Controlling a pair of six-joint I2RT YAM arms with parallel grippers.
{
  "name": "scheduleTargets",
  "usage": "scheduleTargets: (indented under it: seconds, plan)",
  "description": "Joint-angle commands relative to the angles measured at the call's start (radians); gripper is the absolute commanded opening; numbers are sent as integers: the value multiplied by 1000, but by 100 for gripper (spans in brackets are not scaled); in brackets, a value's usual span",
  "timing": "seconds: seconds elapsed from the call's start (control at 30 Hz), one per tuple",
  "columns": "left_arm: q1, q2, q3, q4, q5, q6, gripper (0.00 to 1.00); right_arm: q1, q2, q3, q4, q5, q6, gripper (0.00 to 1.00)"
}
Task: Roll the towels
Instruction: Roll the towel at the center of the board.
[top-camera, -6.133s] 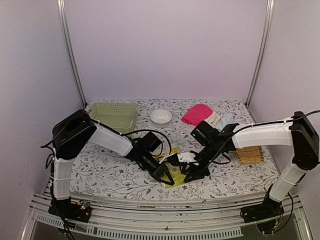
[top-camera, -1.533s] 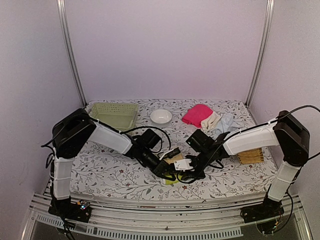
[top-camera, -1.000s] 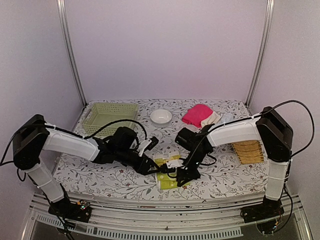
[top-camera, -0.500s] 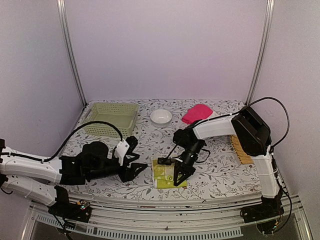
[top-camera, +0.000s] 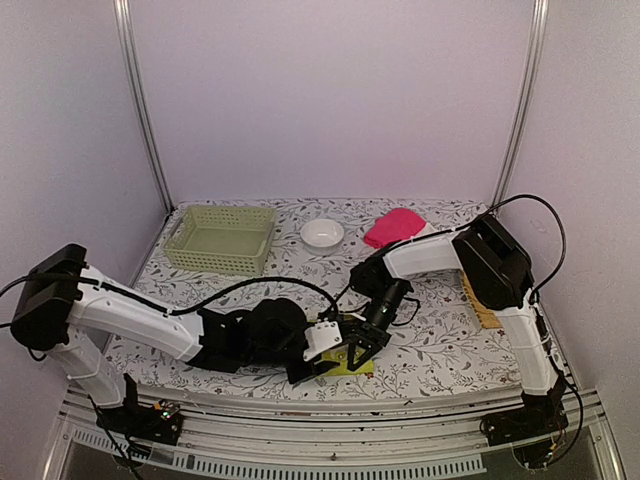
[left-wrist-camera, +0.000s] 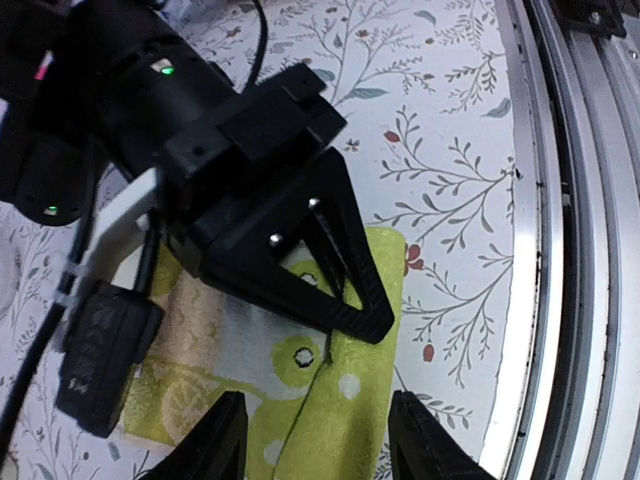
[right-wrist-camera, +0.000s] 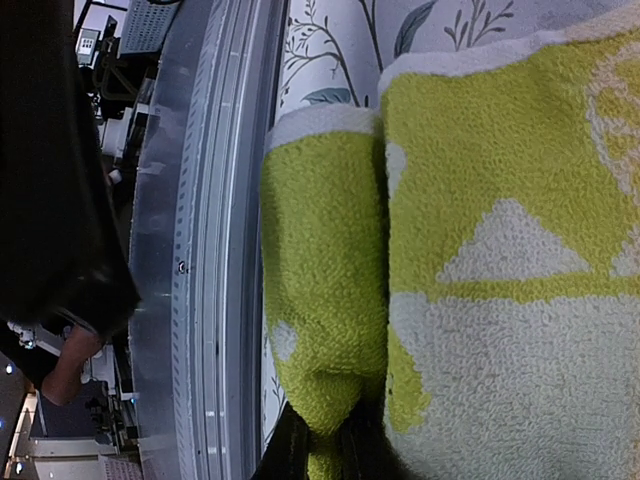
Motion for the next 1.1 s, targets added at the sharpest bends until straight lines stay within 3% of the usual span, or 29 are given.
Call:
scheduleTargets:
  seconds: [0.0,0.27,0.4,0.5,0.57,0.7,0.83,0.97,1.07]
  plan:
    - [-20,121,71,-71,53,117,51,-2,61,2,30,105,-7,5]
    - [-21,223,121,-128,66,148,43,-2,64,4,33,104,-1,5]
    - [-23,241,119,-142,34,145,32,-2,63,13,27,101,0,7]
    - [-23,236,110,-136,19,136,20,-11,17,28,-29,76,-18,16]
    - [-25,225,98,-129,24,134,16,-30,-79,43,-62,49,-56,25]
    - [-34,217,93,-130,21,139,13,-75,-161,115,-95,-24,-71,32]
    - [-40,216,98,-121,5,147,12,-76,-113,151,60,4,84,32]
    - [-47,214,106,-120,-16,151,12,-76,-24,171,189,109,275,24]
    - [-60,199,113,-133,-35,138,12,-76,-6,143,235,192,323,22]
